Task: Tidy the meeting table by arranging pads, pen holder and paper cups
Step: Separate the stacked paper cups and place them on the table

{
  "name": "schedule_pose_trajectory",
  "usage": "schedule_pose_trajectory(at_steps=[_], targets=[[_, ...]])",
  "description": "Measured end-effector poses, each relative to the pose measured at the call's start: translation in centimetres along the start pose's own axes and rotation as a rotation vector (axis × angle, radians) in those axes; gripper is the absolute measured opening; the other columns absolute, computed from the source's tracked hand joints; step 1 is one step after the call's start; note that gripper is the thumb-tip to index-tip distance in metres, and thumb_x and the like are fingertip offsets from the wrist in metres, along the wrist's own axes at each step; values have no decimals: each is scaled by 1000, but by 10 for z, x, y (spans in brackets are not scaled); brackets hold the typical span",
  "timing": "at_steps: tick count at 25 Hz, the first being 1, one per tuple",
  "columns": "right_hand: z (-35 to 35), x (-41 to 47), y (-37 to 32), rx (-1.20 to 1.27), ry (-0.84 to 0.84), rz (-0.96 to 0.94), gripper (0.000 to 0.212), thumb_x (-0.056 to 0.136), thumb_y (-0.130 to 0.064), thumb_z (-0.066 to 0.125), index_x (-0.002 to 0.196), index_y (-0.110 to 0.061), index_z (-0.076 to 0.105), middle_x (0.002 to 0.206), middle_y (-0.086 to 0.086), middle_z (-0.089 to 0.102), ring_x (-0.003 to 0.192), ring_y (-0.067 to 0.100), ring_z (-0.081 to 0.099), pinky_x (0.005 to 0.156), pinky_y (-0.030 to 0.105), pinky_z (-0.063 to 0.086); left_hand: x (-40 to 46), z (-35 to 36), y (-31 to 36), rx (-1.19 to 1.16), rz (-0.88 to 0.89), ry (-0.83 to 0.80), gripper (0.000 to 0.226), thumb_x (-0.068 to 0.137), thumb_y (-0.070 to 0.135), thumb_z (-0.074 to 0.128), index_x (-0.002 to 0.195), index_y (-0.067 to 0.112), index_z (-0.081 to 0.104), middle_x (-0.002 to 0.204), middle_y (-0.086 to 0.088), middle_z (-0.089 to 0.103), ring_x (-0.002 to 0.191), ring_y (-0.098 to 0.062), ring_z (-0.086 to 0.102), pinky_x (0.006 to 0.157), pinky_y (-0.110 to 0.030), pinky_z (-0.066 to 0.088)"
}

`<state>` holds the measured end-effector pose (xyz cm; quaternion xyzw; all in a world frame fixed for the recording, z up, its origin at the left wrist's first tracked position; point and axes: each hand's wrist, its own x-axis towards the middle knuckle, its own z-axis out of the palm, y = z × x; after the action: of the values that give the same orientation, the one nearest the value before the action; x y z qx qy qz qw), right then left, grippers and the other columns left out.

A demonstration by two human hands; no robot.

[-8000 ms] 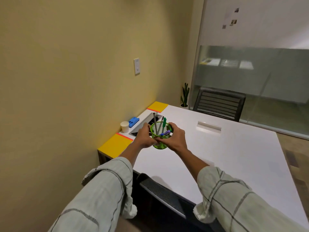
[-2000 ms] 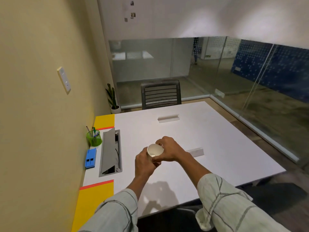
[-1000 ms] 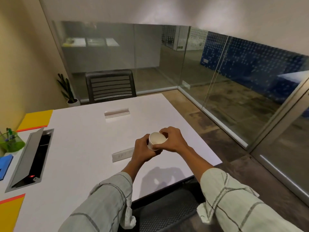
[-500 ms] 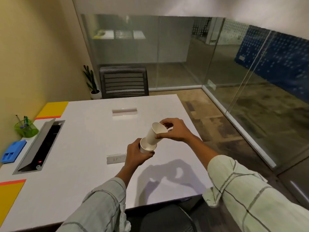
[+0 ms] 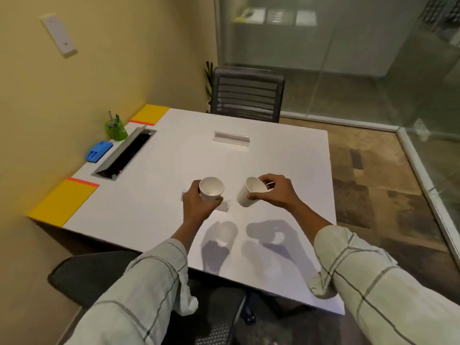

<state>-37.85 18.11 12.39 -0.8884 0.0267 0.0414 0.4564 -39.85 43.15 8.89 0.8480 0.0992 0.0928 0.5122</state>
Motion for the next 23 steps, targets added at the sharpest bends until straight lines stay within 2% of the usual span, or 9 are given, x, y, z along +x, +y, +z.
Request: schedule_pose_trajectory(at_steps=[5, 10, 13, 17, 23], targets=[[32, 2, 21, -125, -65, 23, 71, 54, -40, 94, 114, -12, 68, 112, 5, 66, 98, 21, 62, 84, 33, 53, -9, 2, 0, 9, -33, 96, 65, 52, 29, 88, 106, 23, 53, 95, 3, 66, 89, -17, 63, 69, -19, 48], [74, 4, 38, -230, -123, 108, 85, 56, -38, 92, 129, -11, 58, 123, 10, 57, 113, 27, 58, 93, 35, 50, -2, 4, -9, 26, -34, 94, 64, 52, 30, 89, 104, 24, 52, 97, 3, 65, 90, -16, 62, 71, -19, 48], [93, 14, 35, -280, -136, 116, 83, 57, -37, 91, 128, -12, 57, 123, 10, 54, 113, 28, 56, 91, 40, 51, 1, 9, -19, 33, -32, 70, 63, 54, 28, 89, 104, 24, 51, 95, 6, 65, 89, -15, 63, 71, -19, 50], [109, 28, 37, -374, -155, 128, 69, 61, -36, 88, 118, -10, 59, 120, 11, 52, 112, 32, 54, 86, 40, 53, 8, 14, -29, 38, -32, 34, 64, 54, 27, 90, 107, 19, 53, 95, 5, 66, 89, -15, 63, 75, -28, 54], [128, 38, 40, -423, -187, 123, 67, 64, -35, 86, 119, -11, 56, 121, 9, 49, 112, 30, 52, 83, 38, 52, 22, 17, -41, 37, -27, -18, 64, 53, 30, 89, 105, 22, 52, 90, 15, 61, 87, -11, 62, 73, -24, 53]])
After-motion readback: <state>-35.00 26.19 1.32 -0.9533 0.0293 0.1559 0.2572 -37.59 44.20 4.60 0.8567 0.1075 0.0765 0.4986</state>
